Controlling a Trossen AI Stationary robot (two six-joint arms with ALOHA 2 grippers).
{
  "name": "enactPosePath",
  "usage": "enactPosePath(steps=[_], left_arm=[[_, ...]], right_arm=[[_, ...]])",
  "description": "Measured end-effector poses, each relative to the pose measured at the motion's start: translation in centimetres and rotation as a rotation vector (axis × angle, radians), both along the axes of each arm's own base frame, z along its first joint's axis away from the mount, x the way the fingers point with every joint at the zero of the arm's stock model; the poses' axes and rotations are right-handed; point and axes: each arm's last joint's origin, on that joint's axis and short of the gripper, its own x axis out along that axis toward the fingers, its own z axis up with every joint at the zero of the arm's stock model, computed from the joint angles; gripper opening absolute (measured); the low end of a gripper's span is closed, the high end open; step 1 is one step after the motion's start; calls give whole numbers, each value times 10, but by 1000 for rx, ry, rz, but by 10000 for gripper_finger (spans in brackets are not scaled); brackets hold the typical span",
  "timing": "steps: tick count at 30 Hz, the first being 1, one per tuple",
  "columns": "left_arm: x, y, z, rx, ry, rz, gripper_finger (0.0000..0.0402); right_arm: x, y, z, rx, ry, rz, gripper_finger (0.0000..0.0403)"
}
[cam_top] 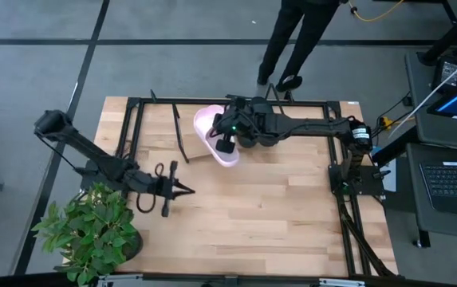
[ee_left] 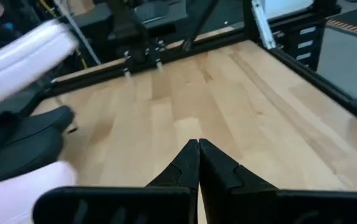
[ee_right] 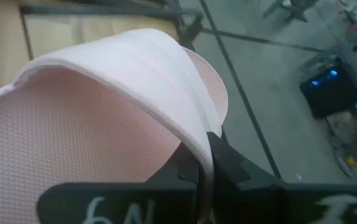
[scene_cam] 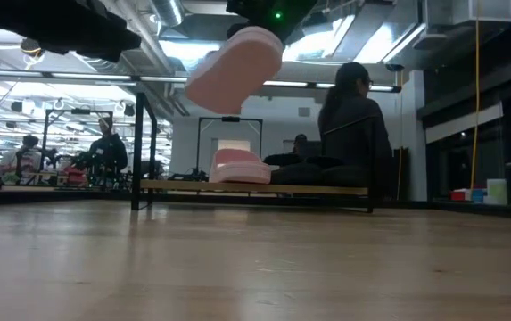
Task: Pick and place slides into the shelf
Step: Put the pink slipper on the shelf
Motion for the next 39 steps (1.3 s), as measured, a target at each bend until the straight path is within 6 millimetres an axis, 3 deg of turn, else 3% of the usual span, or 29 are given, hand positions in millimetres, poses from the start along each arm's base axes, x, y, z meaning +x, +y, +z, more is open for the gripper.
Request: enactPosePath(steps=[7,13,19,27,32,39], left_arm=[[-27,25,23,-66,-13,-46,0],[-40,36,30,-76,-13,-152,0],[-43,44,29,-85,10,-152,0],[-41,54,27,-69,24,-118,0],[-41,55,27,-58,24,-139,0],[-41,56,26,-61,42,-131,0]], right_arm=[[6,-9,5,7,-116,49,13],[7,-26,-17,-2,-211,-3,13],[5,-30,-40,-30,-311,-52,13],[7,-23,-43,-47,-317,-43,13],[24,-23,-42,-71,-297,44,13],[39,-51,-41,-13,-225,-91,13]])
